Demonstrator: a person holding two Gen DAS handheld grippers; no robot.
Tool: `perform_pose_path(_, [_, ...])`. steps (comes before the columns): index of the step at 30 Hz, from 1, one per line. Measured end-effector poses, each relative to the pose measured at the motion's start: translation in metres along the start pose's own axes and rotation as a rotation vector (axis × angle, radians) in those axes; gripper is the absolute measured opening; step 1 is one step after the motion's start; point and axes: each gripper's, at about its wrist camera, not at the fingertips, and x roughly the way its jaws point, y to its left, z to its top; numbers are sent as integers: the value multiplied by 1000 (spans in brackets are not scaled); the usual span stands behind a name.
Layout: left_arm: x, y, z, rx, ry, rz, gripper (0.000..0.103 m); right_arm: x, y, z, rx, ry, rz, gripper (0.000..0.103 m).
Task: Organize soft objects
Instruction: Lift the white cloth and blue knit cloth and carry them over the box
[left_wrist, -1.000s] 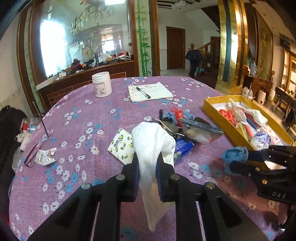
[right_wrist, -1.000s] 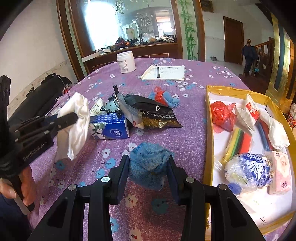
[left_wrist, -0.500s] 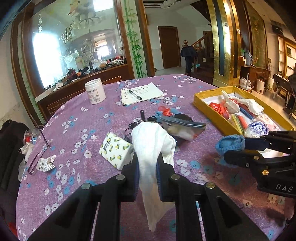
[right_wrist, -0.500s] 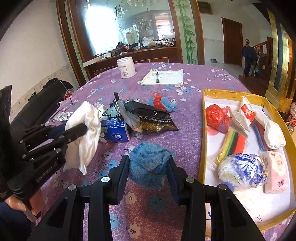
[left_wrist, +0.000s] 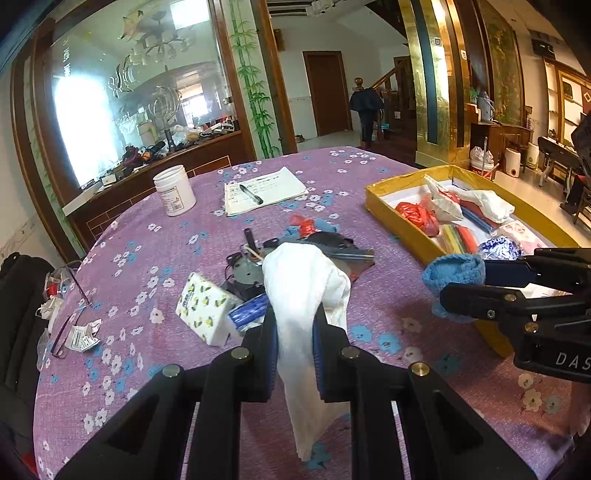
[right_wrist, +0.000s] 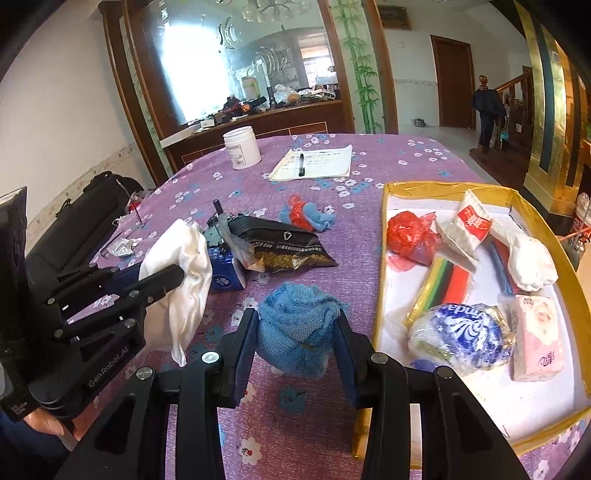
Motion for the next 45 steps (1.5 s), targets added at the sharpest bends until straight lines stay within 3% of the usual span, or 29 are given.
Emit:
perform_pose_path(22, [6, -63, 30, 73, -21, -67, 16, -30, -63, -1, 130, -81, -42, 43])
perform_pose_path(34, [17, -131, 48, 135, -20, -181, 16, -58, -131, -7, 269, -135, -125, 43])
perform_pose_path(45, [56, -176, 55, 94, 84, -310, 16, -59, -173, -16, 352, -131, -185, 43])
